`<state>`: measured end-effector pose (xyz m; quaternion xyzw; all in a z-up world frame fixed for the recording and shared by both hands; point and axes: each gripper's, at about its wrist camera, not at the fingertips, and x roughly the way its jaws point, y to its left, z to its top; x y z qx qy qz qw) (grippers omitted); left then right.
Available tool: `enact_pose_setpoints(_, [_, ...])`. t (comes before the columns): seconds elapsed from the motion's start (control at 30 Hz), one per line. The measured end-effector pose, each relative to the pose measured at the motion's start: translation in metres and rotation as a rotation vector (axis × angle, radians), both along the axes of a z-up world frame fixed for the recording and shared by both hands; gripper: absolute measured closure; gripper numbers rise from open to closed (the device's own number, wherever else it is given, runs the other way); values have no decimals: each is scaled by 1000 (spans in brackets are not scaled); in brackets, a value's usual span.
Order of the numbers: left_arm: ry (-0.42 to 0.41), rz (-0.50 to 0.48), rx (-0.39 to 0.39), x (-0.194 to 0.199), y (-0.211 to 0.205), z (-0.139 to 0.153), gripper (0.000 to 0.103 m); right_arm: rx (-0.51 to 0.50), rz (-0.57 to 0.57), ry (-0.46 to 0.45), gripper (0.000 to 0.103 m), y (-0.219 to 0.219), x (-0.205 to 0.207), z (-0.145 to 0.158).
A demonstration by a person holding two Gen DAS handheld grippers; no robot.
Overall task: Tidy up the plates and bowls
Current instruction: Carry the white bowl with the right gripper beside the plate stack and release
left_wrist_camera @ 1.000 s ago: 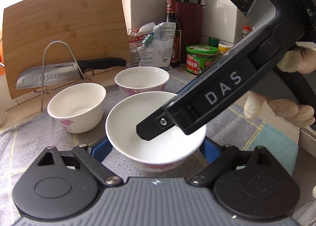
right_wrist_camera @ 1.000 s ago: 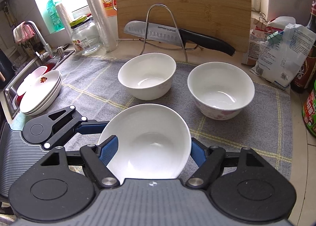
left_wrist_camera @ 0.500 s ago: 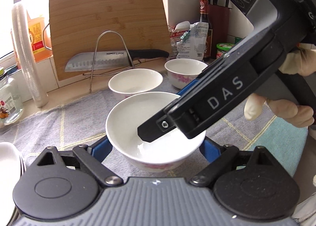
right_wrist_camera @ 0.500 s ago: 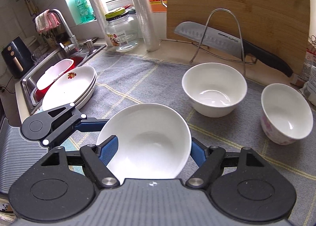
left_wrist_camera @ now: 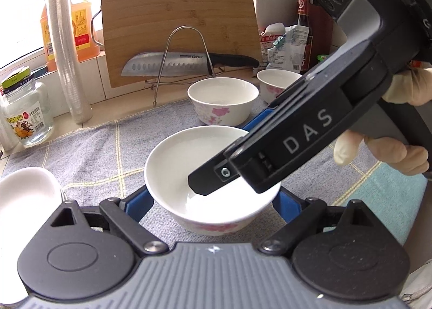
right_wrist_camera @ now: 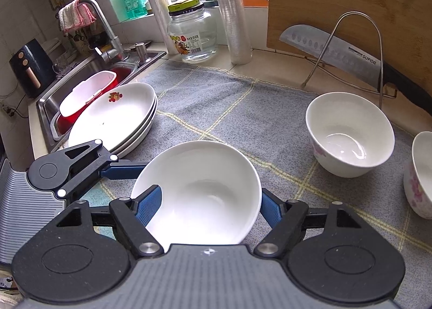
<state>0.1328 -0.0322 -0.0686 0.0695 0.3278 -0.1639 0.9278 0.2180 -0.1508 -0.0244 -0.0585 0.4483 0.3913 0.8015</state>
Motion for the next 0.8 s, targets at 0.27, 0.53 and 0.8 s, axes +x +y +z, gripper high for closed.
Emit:
enact_pose_setpoints(0.27, [19,5,-9,2,5,-4,10,-8,4,19,21,7,3,-6])
enact_pose_setpoints(0.53, [47,0,-3,6,4,-10,9,-8,-1,37,20,8,5,-11])
enact_pose_setpoints(0.8, [28,-7,-24,-2,12,-4,2,19,-40,8,1,-3,4,-6])
